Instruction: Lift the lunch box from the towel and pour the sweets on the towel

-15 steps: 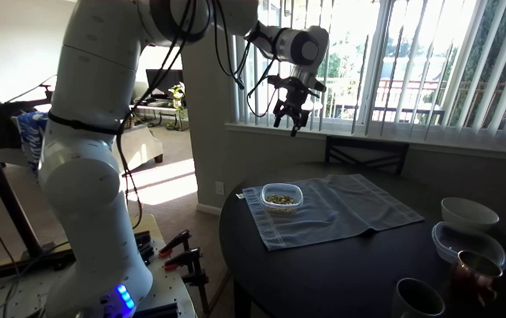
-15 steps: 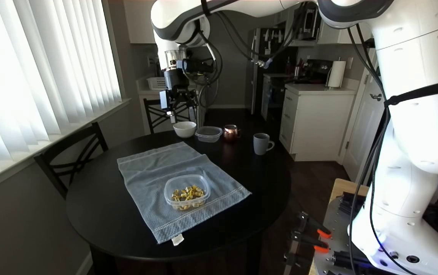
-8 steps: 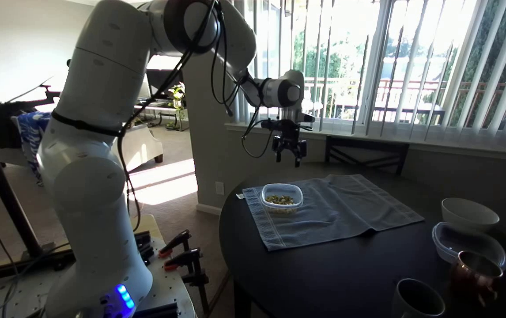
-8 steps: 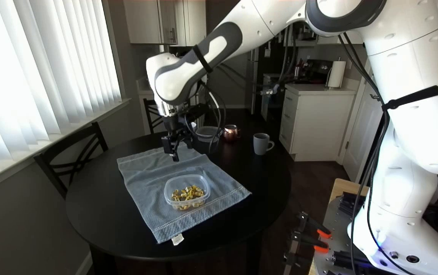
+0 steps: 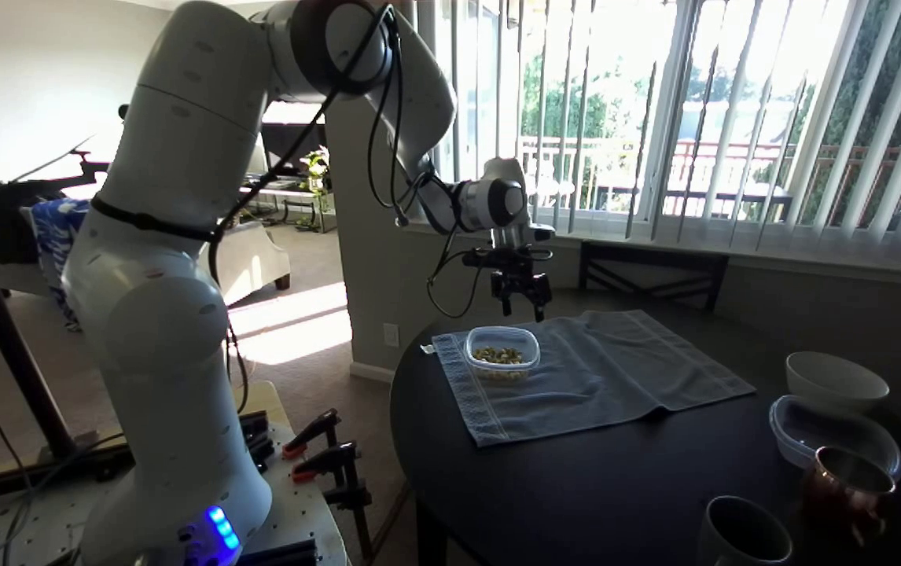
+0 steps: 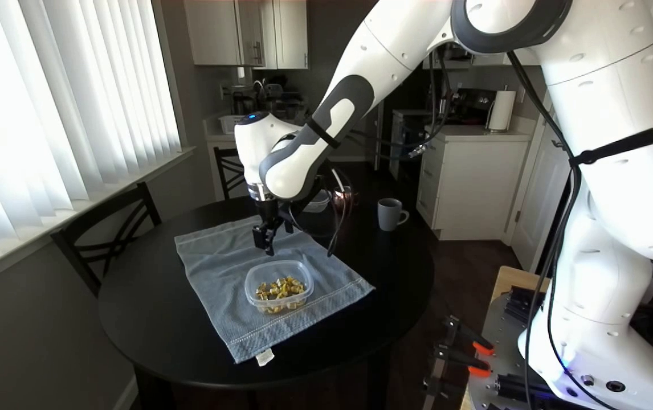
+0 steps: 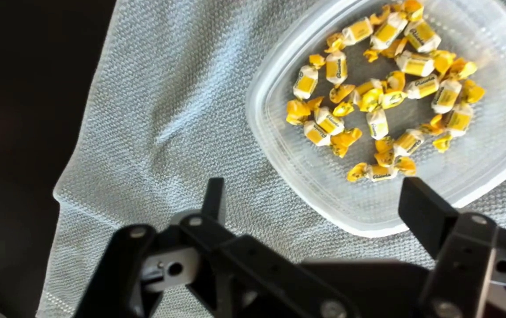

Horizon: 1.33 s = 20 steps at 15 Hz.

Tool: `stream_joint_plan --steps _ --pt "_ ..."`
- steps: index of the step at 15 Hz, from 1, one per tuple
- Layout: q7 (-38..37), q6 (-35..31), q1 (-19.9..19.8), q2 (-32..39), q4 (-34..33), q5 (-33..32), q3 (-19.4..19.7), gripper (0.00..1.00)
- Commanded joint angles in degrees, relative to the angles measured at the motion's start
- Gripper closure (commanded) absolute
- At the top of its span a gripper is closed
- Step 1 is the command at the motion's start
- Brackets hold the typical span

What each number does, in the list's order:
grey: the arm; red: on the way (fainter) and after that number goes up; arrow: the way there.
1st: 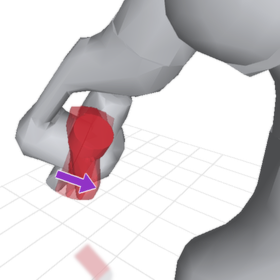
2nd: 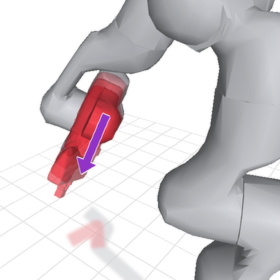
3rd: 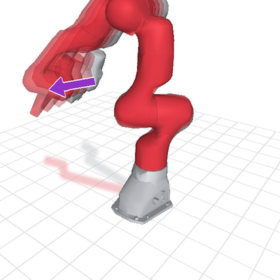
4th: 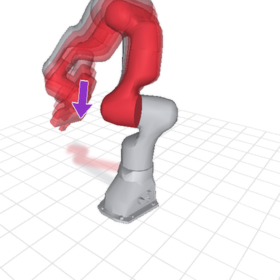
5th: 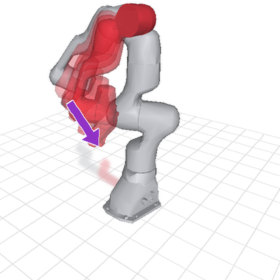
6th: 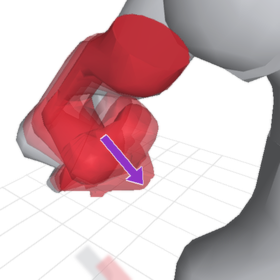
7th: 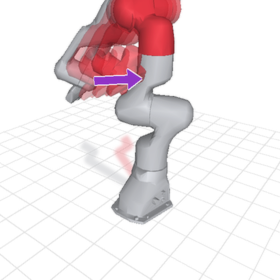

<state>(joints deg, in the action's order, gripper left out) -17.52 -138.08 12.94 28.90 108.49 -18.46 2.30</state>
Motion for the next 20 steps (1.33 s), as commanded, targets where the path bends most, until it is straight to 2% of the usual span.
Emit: stream_joint_plan --steps 1,6,9,10,13,20 --pt "-2.5 -10.3 0.0 0.1 4.9 -0.6 0.6 0.00" --pt "7.6 -25.3 -7.1 2.4 10.5 11.6 -5.7 0.00" --pt "13.3 -29.2 -11.9 2.4 13.2 17.0 -8.7 0.00" --pt "14.6 -29.7 -13.1 1.9 14.1 17.9 -9.0 0.00" --pt "12.7 -27.4 -12.8 -0.7 16.2 18.7 -6.4 0.00" --pt "13.4 -21.3 -14.6 0.7 13.9 25.0 -10.6 0.00"
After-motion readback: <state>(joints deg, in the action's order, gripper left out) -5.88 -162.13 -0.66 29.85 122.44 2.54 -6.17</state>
